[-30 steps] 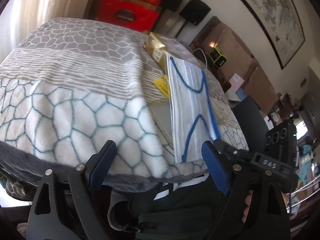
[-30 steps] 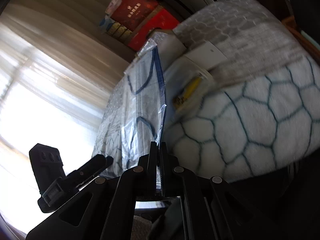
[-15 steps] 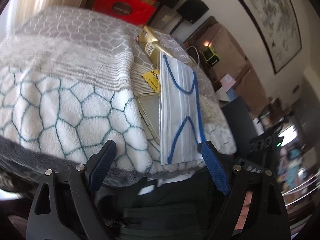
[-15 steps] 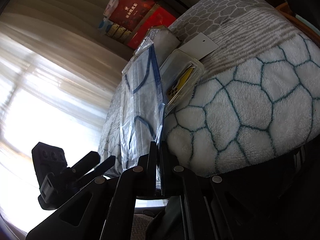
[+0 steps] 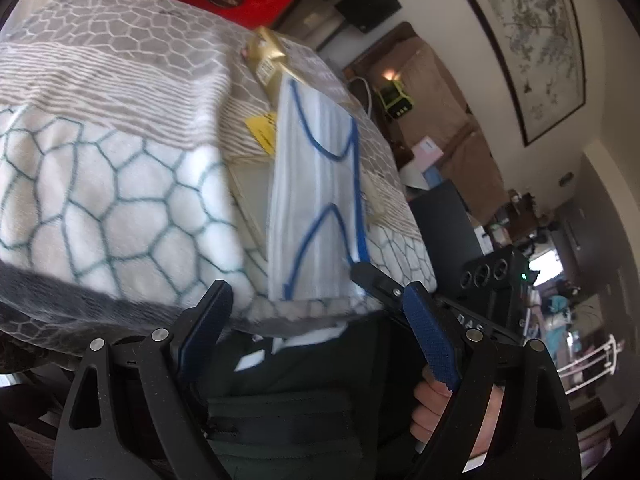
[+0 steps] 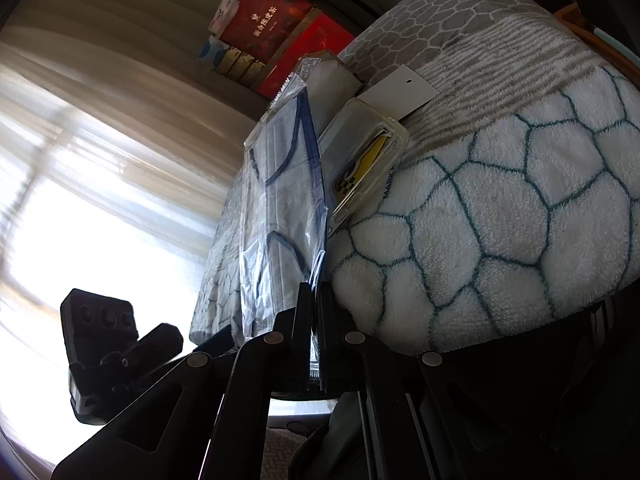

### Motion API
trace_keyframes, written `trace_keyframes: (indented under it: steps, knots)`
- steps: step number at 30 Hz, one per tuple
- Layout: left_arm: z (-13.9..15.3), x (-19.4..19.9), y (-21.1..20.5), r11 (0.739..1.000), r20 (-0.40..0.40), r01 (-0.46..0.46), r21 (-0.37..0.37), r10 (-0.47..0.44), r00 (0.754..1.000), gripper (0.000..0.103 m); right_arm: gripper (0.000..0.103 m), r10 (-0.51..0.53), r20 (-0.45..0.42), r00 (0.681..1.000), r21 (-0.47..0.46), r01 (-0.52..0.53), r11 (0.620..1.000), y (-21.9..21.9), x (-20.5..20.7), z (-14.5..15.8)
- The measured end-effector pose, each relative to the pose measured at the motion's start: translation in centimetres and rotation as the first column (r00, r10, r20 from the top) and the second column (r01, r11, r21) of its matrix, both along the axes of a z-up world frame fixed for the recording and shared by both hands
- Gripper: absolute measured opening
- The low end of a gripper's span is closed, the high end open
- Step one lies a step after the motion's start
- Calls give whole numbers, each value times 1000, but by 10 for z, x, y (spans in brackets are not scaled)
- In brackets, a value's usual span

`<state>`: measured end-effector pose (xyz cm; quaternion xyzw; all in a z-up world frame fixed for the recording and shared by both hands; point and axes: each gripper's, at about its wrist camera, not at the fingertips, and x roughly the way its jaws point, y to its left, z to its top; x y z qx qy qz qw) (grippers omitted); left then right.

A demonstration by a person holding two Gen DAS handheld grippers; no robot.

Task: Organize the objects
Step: 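Grasp the white blue-trimmed face mask with the left gripper while the right gripper holds the bag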

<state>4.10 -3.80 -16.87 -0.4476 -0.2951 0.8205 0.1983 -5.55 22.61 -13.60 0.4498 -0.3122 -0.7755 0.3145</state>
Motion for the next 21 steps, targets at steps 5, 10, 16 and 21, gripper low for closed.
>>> trace_keyframes:
  steps: [5,10,16,21]
  knots:
    - [4,2,7,999,-18,31,-14,-31,999,85,0,4,1,1000,-12,-4,1000,2,0,-2]
    - [18,-10,16,995,-55,39,-95,-45,998,85,0,5,1,1000,-20,-5,1000,2,0,-4]
    - [10,-35,21,985,5,57,-161,-57,998,85,0,7,2,1000,-28,-7,1000,3,2,-6]
    - [8,-32,30,981,7,90,-173,-91,996,86,0,10,2,1000,-41,-10,999,8,8,-11]
